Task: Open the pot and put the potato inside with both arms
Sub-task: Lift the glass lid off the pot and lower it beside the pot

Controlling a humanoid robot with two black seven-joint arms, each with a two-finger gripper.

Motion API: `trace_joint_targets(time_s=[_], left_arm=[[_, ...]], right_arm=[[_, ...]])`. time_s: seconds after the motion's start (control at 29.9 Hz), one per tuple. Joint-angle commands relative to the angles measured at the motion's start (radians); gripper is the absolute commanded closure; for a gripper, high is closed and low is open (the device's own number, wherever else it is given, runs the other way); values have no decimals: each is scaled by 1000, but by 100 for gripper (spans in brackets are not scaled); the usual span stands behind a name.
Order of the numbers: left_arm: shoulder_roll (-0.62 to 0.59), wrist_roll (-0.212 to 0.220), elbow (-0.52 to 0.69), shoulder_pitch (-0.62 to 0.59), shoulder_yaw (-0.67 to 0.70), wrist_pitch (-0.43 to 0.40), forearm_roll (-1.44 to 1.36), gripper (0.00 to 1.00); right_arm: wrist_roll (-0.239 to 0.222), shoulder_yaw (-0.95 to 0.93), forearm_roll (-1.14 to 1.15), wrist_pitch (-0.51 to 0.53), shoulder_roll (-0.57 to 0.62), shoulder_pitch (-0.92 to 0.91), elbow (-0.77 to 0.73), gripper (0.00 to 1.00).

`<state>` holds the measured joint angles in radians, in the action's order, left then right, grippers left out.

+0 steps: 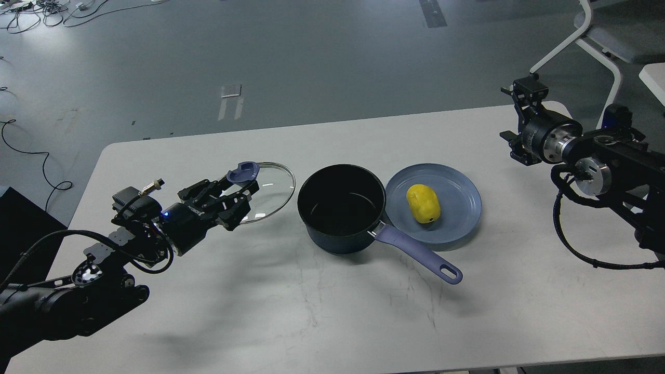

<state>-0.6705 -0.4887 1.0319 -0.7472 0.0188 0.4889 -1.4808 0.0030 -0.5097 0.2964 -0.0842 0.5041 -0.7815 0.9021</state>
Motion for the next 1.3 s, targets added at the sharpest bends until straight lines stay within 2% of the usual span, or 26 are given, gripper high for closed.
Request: trace_joint_targets(time_s=[0.0,0.87,1.27], left_arm=[[0,0,-3,9,1,0,8,44],[19,0,-88,88,-8,0,54,44],[72,0,-191,123,-14,0,54,41]], right_arm=[[0,2,0,0,-1,-1,0,0],[2,-1,-5,0,-1,-4,3,0],[2,-4,-5,-3,-1,-5,3,0]])
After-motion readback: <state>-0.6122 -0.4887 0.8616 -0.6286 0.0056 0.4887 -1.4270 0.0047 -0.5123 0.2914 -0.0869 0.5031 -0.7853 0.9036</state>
